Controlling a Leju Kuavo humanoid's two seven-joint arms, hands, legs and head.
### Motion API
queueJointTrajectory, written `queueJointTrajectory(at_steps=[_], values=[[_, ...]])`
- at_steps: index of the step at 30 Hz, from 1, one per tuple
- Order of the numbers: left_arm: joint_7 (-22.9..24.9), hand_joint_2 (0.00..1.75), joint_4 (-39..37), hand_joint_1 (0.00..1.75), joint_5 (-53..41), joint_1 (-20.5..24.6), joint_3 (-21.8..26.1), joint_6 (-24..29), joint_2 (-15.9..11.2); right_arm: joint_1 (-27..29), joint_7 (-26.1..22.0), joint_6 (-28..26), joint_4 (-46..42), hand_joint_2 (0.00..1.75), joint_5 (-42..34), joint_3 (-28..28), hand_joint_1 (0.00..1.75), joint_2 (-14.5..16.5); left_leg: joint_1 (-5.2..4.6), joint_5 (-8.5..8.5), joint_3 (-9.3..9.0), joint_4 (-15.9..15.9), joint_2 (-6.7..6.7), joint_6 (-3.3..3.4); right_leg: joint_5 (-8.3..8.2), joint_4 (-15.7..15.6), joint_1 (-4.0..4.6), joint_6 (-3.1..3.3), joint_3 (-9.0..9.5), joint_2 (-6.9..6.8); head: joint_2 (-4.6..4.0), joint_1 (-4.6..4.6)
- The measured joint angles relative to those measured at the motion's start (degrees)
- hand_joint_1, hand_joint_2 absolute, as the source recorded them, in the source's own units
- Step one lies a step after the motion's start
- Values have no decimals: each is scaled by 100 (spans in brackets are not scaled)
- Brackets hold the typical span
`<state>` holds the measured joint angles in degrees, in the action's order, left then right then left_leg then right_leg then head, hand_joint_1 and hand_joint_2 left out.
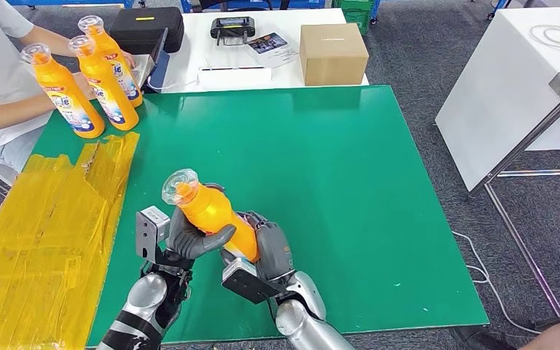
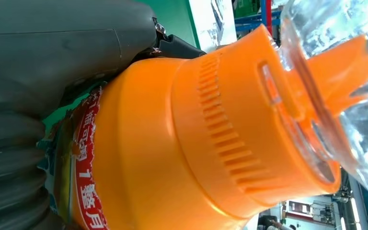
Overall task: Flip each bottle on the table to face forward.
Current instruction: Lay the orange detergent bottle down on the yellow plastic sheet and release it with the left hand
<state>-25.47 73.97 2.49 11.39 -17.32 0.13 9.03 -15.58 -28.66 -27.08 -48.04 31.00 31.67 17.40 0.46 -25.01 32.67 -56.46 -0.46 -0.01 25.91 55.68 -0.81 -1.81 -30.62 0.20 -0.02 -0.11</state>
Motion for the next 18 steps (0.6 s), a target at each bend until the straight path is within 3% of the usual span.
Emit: queueJointTrajectory(at_steps=[2, 6, 10, 14, 16, 18], values=[[-1, 175, 26, 175, 1, -16, 8, 0, 0, -3, -4, 0, 0, 175, -1, 5, 168, 4, 0, 0, 0, 0, 0, 0, 0, 0, 0, 0, 0, 0, 0, 1], [-1, 175, 61, 175, 3, -29, 39, 2, 0, -6, -15, 0, -1, 175, -1, 7, 3, 13, 0, 0, 0, 0, 0, 0, 0, 0, -1, 0, 1, 0, 0, 1], [-65, 175, 157, 175, -1, -22, 165, 289, -10, 91, -159, 96, -116, 175, -238, 11, 0, 8, 0, 0, -1, 0, 0, 0, 0, 0, 0, 0, 0, 0, 0, 2], [-160, 175, 442, 175, -573, -25, 423, 1089, -123, 359, -219, 456, -663, 175, -721, -22, 0, -74, 1, 0, 0, 0, -1, 0, 0, 0, 1, 0, -2, 0, 0, 0], [-178, 175, 618, 175, -1362, -55, 564, 1783, -220, 564, -188, 615, -1169, 87, -840, -78, 0, -161, 2, 0, 2, 0, -1, -1, 0, 0, 1, 0, -3, -1, 0, 1], [-177, 175, 788, 175, -2217, -108, 704, 2482, -313, 788, -146, 755, -1755, 87, -942, -145, 0, -258, 2, -1, 3, 0, 0, -1, 1, 0, 1, 0, -5, 0, 0, 1]])
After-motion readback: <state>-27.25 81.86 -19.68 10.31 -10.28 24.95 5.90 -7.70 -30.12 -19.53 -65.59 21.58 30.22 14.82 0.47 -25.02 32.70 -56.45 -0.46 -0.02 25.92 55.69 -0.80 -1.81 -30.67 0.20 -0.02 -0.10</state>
